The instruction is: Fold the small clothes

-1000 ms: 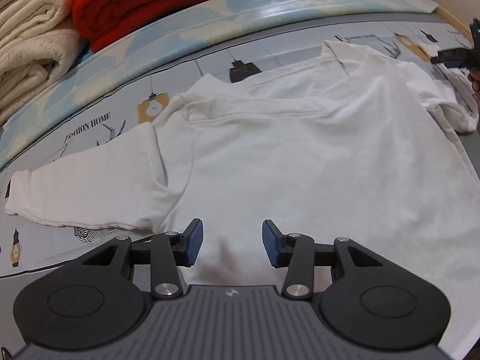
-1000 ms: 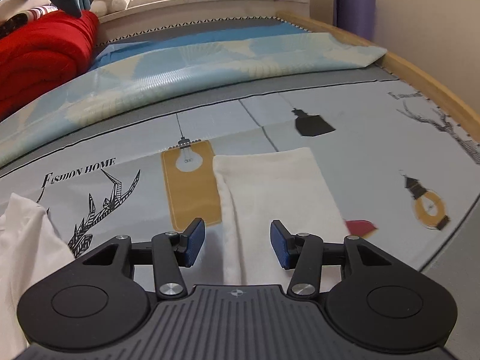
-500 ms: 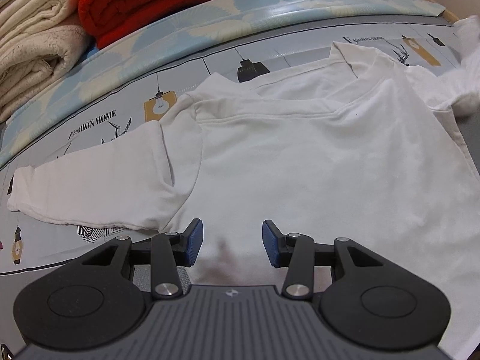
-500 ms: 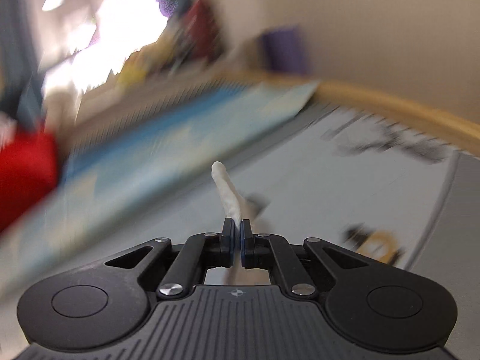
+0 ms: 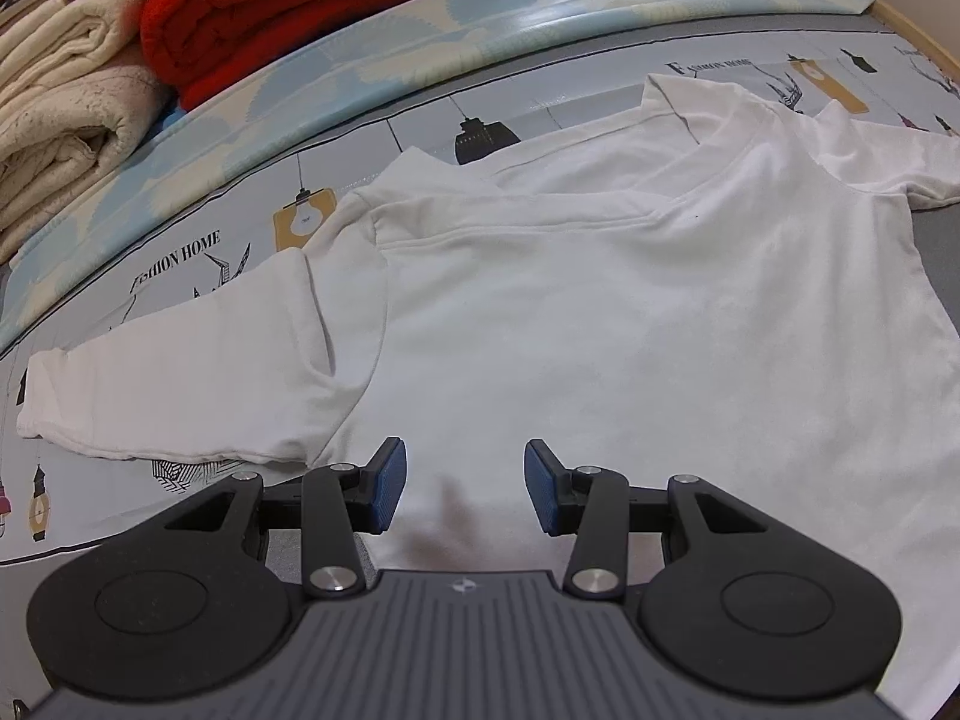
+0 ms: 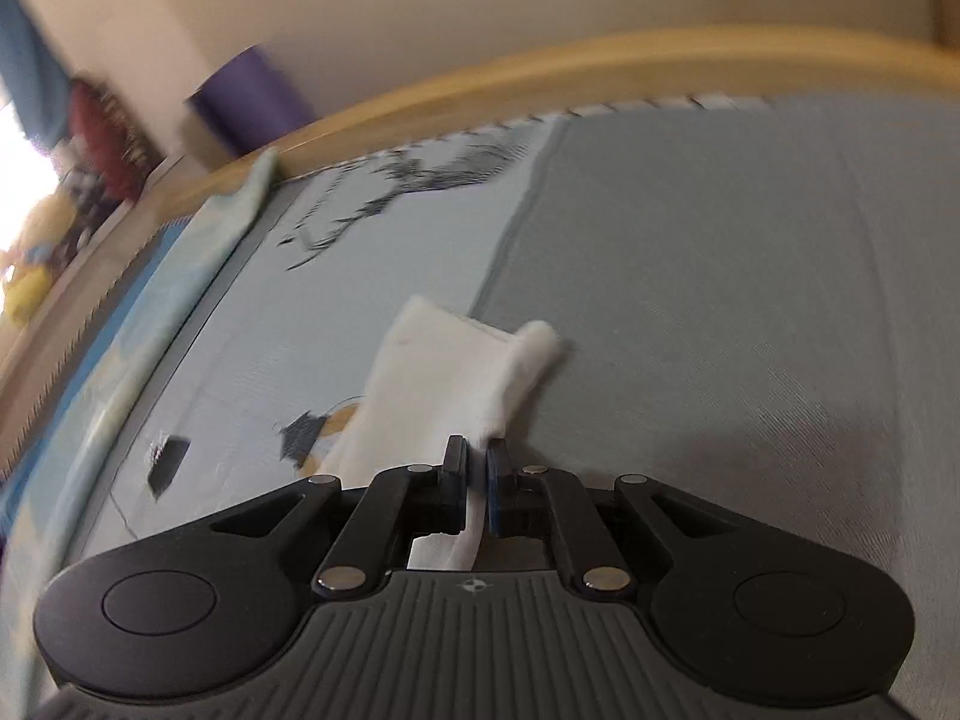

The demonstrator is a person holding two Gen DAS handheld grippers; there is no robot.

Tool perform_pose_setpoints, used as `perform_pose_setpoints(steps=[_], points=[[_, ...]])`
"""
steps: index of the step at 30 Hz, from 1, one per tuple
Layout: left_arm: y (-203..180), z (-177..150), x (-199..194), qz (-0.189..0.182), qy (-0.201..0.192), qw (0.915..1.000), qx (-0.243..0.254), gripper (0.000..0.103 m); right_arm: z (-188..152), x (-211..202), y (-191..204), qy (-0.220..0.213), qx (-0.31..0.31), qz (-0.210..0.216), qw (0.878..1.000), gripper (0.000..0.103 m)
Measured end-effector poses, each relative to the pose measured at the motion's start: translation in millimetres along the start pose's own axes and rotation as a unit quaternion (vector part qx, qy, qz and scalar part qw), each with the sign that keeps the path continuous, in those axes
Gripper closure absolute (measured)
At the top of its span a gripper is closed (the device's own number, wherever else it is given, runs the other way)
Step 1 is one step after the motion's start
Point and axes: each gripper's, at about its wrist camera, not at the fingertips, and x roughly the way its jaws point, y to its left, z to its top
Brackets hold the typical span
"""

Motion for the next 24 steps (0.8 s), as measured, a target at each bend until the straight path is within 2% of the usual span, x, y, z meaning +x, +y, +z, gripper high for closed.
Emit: perform_pose_setpoints(steps=[1, 3, 4, 6, 7, 8, 10, 13, 15, 19, 20, 22, 24], points=[[1, 0, 0, 0.001, 0.0, 1.0, -0.002, 0.055, 1, 0, -3, 0.001, 0.018, 0.004, 1.0, 0.09], [2, 0, 2, 0.003, 0.002, 1.0, -0.004, 0.055, 5, 0, -12, -0.003, 0.052, 0.014, 0.999, 0.071], [2, 0, 2, 0.003, 0.003, 1.0, -0.004, 0.055, 5, 0, -16, -0.003, 0.065, 0.018, 0.998, 0.07], [0, 0, 2, 0.003, 0.003, 1.0, -0.002, 0.055, 5, 5, -24, 0.001, 0.086, 0.023, 0.996, 0.076], [0, 0, 2, 0.002, 0.002, 1.0, -0.001, 0.055, 7, 5, -26, 0.0, 0.093, 0.025, 0.995, 0.085], [0, 0, 2, 0.002, 0.002, 1.0, -0.001, 0.055, 8, 3, -29, -0.001, 0.093, 0.023, 0.995, 0.1], [1, 0, 2, 0.003, 0.001, 1.0, -0.002, 0.055, 8, -6, -34, -0.022, 0.091, -0.009, 0.996, 0.1], [4, 0, 1, 0.002, 0.0, 1.0, -0.008, 0.055, 6, -8, -38, -0.026, 0.1, -0.053, 0.993, 0.1], [5, -1, -1, 0.002, -0.001, 0.9999, -0.01, 0.055, 5, -11, -30, -0.033, 0.072, -0.072, 0.994, 0.1], [7, -4, 0, -0.011, 0.003, 0.9998, -0.013, 0.054, 0, -19, -20, -0.058, 0.054, -0.079, 0.994, 0.096], [7, -7, 4, -0.022, 0.012, 0.9996, -0.015, 0.052, -1, -17, -20, -0.054, 0.057, -0.083, 0.993, 0.095], [5, -14, 14, -0.047, 0.038, 0.9981, -0.013, 0.051, -4, -10, -30, -0.02, 0.073, -0.094, 0.993, 0.099], [0, -24, 26, -0.062, 0.064, 0.996, -0.001, 0.051, -3, -18, -27, -0.027, 0.066, -0.109, 0.992, 0.094]])
